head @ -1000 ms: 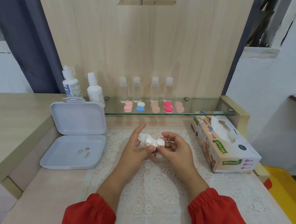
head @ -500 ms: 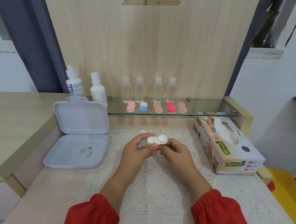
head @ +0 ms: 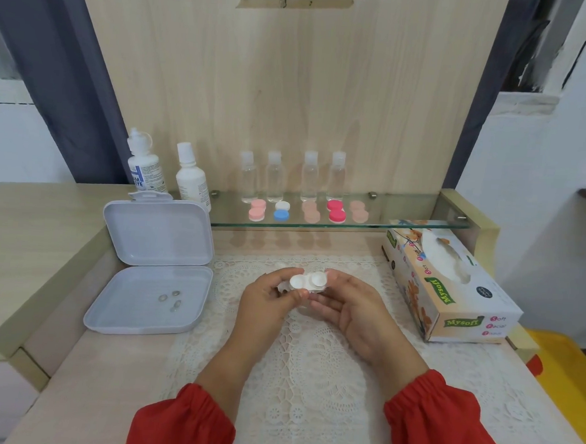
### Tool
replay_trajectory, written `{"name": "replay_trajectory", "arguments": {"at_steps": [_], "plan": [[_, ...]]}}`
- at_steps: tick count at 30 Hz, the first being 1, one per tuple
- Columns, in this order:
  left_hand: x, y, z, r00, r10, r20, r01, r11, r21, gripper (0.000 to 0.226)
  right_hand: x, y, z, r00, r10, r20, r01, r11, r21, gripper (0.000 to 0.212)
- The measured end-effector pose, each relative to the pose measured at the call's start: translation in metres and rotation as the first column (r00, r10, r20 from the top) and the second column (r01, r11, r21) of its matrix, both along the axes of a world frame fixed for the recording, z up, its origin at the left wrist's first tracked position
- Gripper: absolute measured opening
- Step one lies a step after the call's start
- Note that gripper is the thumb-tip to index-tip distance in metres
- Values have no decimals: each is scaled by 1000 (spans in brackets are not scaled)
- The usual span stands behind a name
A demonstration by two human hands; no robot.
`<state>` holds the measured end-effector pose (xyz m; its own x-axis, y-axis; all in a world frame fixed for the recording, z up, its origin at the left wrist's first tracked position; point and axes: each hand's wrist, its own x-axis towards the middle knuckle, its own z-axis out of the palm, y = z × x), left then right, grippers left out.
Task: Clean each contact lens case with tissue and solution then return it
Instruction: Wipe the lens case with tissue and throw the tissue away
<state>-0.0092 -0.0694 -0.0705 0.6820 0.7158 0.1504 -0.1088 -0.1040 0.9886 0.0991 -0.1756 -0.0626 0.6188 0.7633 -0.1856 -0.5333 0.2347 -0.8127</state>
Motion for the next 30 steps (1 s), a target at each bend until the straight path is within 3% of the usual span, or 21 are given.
{"name": "replay_trajectory", "arguments": {"at_steps": [8,13,18,22,26,28,30], "plan": [[1,0,-2,1000,-25,19,26,998,-53,33,2,-1,-2,993,-119,9,119,993,15,49],[-1,2,1,999,-38,36,43,991,-127,36,0,-2,-1,995,-79,62,79,997,-8,15],[-2,4,1,996,-44,78,58,982,-182,36,1,-2,-1,996,-81,47,83,996,-44,11],[-4,6,0,994,-37,105,57,979,-197,34,3,-1,-2,977,-212,5,212,976,-57,4],[-3,7,-3,999,-7,43,13,990,-143,35,4,-3,2,840,-337,425,388,921,-37,12],[-3,5,-4,999,-15,37,20,992,-126,35,2,-5,9,707,-232,668,353,934,-50,14],[-3,5,-4,999,-37,34,41,993,-115,35,3,-4,17,518,-14,855,315,933,-176,17]]}}
